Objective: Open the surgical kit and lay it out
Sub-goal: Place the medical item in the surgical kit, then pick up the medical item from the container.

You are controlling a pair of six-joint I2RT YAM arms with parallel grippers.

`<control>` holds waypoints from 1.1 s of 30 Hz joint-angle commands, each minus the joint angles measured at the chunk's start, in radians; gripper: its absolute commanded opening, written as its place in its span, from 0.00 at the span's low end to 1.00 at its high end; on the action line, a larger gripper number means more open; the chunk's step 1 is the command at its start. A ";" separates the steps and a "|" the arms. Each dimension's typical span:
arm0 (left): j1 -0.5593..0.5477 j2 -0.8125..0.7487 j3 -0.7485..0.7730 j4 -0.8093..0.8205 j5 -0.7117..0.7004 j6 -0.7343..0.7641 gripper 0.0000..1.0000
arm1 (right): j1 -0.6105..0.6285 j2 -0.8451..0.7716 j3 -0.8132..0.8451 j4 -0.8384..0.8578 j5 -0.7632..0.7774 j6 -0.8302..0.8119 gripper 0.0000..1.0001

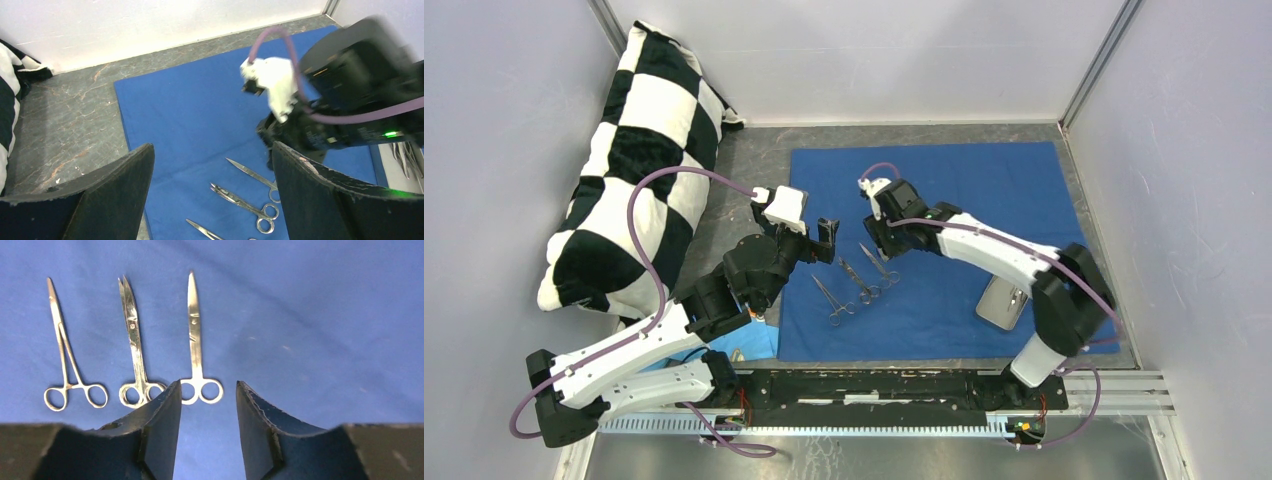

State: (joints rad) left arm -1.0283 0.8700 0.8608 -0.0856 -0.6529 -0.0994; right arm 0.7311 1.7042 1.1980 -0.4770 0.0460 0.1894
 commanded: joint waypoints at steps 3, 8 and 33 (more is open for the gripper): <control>-0.002 -0.007 0.006 0.045 -0.015 0.016 0.92 | -0.045 -0.333 -0.117 -0.115 0.242 0.044 0.53; -0.002 0.006 0.006 0.043 -0.001 0.010 0.92 | -0.319 -0.641 -0.399 -0.092 0.218 0.110 0.52; -0.002 0.022 0.014 0.035 0.005 0.016 0.93 | -1.029 -0.562 -0.735 0.357 -0.355 0.222 0.29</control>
State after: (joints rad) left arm -1.0283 0.8883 0.8608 -0.0841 -0.6495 -0.0994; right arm -0.2909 1.1122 0.4690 -0.2195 -0.2920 0.3782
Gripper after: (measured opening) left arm 0.925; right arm 0.311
